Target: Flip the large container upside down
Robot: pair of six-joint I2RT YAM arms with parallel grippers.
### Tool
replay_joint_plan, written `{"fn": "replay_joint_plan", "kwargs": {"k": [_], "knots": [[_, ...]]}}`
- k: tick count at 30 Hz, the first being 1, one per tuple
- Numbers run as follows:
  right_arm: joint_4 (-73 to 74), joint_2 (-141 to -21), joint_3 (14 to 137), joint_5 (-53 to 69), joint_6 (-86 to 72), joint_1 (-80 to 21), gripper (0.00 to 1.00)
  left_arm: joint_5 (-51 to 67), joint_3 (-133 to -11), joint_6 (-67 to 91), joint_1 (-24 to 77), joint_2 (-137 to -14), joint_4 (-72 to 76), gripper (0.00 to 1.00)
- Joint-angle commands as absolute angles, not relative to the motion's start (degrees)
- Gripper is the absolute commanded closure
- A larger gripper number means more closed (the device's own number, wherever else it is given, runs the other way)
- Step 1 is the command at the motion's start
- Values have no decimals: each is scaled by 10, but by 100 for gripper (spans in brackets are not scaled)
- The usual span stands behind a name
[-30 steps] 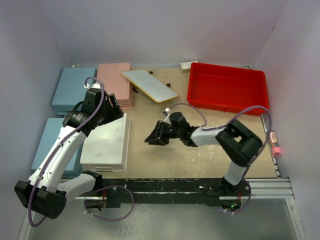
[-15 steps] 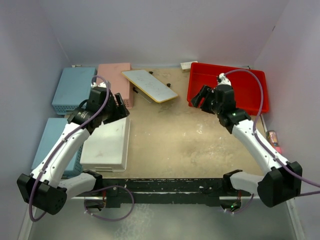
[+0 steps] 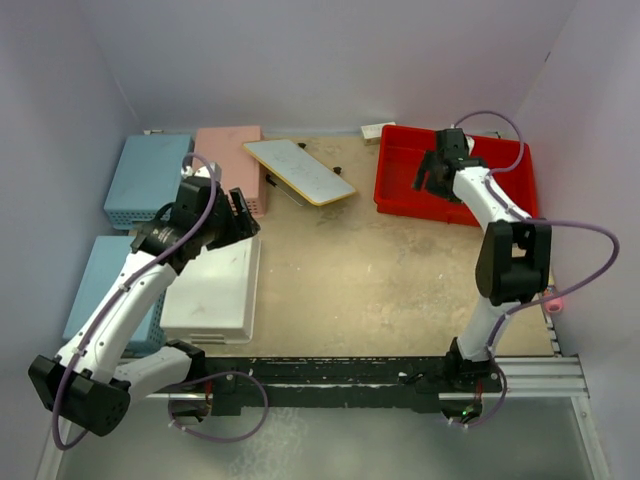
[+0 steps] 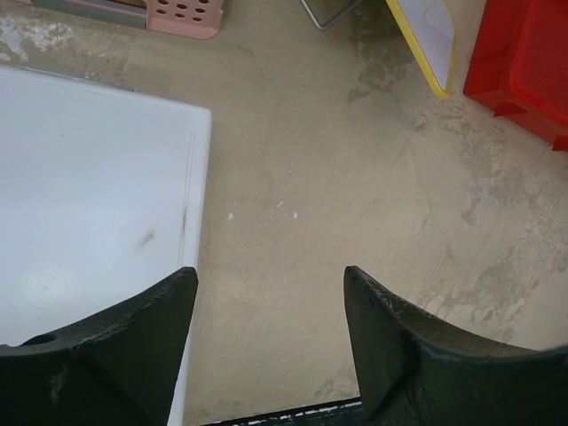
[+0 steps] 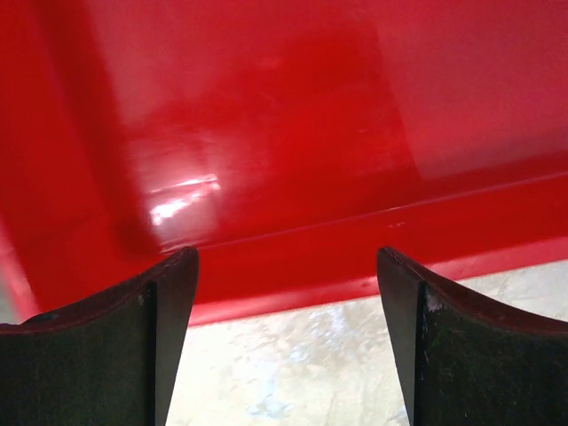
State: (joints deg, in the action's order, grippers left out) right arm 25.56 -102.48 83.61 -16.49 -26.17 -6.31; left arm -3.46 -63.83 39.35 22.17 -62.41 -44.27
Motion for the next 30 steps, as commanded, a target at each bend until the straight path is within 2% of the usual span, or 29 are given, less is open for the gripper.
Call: {"fn": "replay_joint_plan", "kwargs": {"k": [1,7,16,23,30], "knots": [[309,-1051,873,-105,-257,-13,17,-47,-646,385,225,-602,-442,35],[282,-1006,781,-31,-293,-5,13,-43,-637,388,224,-604,-430,35],[172,-857,567,251,-378,-10,8,-25,-625,388,229,-632,-398,35],[237,-768,507,186,-296,-11,7,-28,-622,387,232,-642,-390,35],[241,-695,413,221,-297,-44,8,-23,-627,398,246,-661,-366,35]]}}
